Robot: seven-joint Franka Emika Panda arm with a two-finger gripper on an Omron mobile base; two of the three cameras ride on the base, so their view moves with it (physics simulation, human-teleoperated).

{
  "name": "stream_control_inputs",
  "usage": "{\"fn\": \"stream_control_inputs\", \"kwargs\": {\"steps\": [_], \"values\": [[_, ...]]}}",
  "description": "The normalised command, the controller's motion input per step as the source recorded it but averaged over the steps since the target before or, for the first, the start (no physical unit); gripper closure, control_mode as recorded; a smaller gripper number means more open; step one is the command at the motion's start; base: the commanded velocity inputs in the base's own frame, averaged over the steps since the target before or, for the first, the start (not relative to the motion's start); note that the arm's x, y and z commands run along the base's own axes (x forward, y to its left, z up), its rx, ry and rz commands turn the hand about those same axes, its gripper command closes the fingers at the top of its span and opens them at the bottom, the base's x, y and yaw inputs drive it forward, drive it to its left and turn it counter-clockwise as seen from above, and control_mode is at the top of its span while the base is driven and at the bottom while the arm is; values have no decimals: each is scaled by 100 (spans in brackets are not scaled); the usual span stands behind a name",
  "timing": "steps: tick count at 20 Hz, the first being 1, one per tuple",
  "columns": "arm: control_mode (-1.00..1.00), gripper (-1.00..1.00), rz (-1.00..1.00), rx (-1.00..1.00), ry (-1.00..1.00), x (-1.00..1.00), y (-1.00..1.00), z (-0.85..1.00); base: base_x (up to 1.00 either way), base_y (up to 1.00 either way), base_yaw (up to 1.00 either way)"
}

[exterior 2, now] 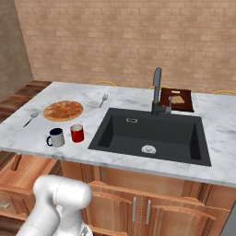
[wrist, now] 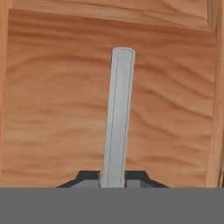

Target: Take the pizza cutter from the drawer on the left and place it on the dining counter for cutting.

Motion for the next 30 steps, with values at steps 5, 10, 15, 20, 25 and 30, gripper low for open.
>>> {"fn": "stream_control_inputs", "kwargs": {"steps": [5,10,15,20,25,30], "values": [[-100,100,0,0,0,-65,0,-10,0,0,0],[-100,100,0,0,0,-54,0,-7,0,0,0],[-100,100,0,0,0,-57,0,-8,0,0,0],[-100,100,0,0,0,-63,0,-13,0,0,0],[-100,100,0,0,0,-58,0,-12,0,0,0],[-100,100,0,0,0,-51,0,-12,0,0,0]]}}
